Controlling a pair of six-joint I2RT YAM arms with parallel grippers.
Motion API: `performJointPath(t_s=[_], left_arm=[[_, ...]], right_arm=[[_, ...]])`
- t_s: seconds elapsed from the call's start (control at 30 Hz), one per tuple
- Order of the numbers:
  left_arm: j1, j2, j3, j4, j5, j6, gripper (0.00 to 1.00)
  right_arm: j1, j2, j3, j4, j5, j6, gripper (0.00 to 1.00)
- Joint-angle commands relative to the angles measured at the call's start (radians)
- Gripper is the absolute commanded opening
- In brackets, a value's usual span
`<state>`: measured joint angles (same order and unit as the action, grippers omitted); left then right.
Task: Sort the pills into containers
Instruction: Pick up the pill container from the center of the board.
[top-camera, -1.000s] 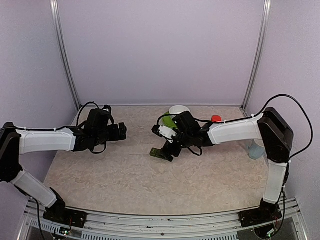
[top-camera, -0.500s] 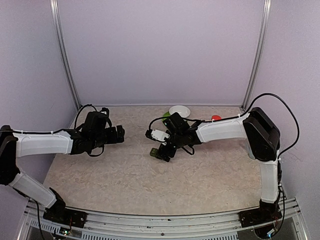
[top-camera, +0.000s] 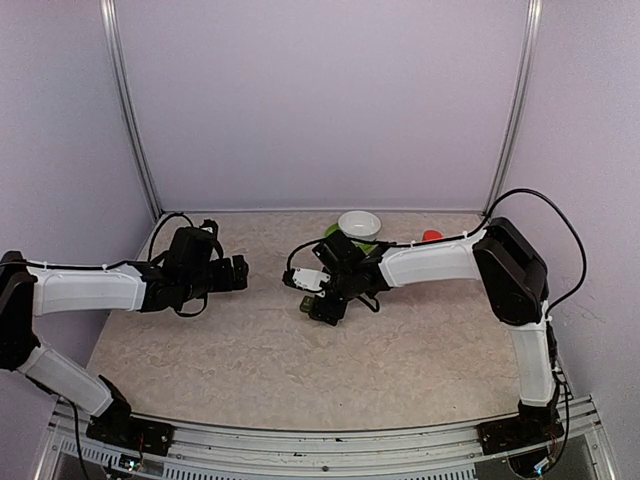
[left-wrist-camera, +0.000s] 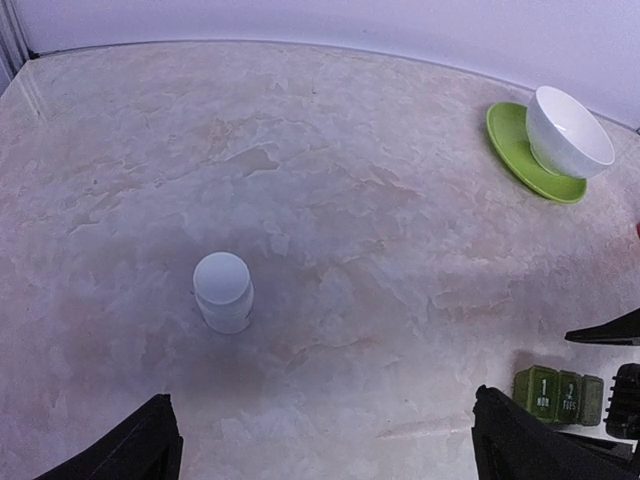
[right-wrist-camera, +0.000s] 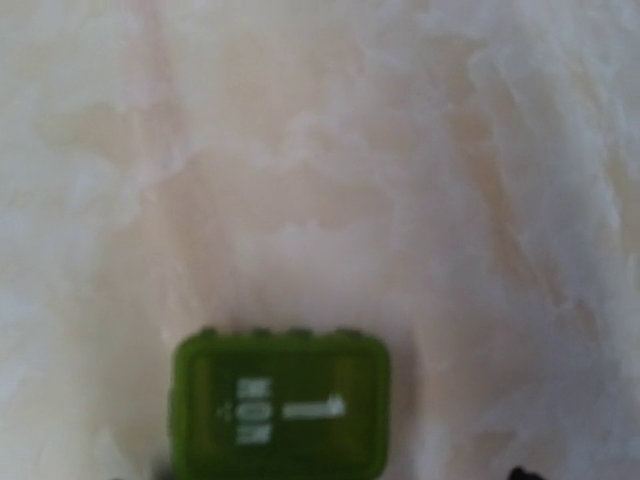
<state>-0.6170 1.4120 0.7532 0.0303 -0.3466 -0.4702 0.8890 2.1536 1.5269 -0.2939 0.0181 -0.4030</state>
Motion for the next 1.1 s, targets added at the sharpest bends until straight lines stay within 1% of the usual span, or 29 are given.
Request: performJointPath(t_s=[0.0,0.13,0.23,0.3,0.37,0.43,0.5,0.63,0.7,0.9,1.07], left_arm=[[-0.004,-0.01,-0.012,0.019,0.002,-0.011,0.99],[-0.005,-0.012,-0.019,0.02,-0.001,-0.012,0.99],[-0.005,-0.013,-0.026,0.023,-0.003,-0.012,0.99],[-0.004,-0.016,-0.032,0.028,-0.003,-0.015,0.99],[-0.003,-0.016,-0.036,0.03,-0.002,-0.017,0.99],[-0.003,-0.013,-0.039,0.034,0.002,-0.019,0.99],[-0.003,-0.01,-0.041,0.037,0.006,-0.022,0.99],[-0.003,-0.014,-0.048,0.046,0.023,-0.023,0.99],[-0.004,-0.021,-0.056,0.068,0.066,-0.017,0.99],[-0.005,-0.048,-0.101,0.166,0.206,-0.021,0.99],[-0.005,-0.067,-0.133,0.256,0.358,-0.044,0.99]], right_arm=[[0.019,0.046,0.053,-0.044,0.044,-0.029,0.78],[0.022,0.063,0.075,-0.064,0.074,-0.033,0.69],[0.026,0.071,0.089,-0.088,0.089,-0.038,0.59],[0.027,0.076,0.102,-0.106,0.089,-0.038,0.48],[0.028,0.078,0.111,-0.117,0.086,-0.034,0.46],[0.029,0.072,0.113,-0.118,0.081,-0.033,0.38],[0.03,0.064,0.112,-0.119,0.065,-0.033,0.35],[0.03,0.012,0.086,-0.106,0.016,-0.03,0.24],[0.031,-0.036,0.04,-0.067,-0.016,-0.036,0.21],[0.03,-0.149,-0.074,0.025,-0.042,-0.054,0.21],[0.033,-0.244,-0.176,0.126,-0.077,-0.06,0.21]])
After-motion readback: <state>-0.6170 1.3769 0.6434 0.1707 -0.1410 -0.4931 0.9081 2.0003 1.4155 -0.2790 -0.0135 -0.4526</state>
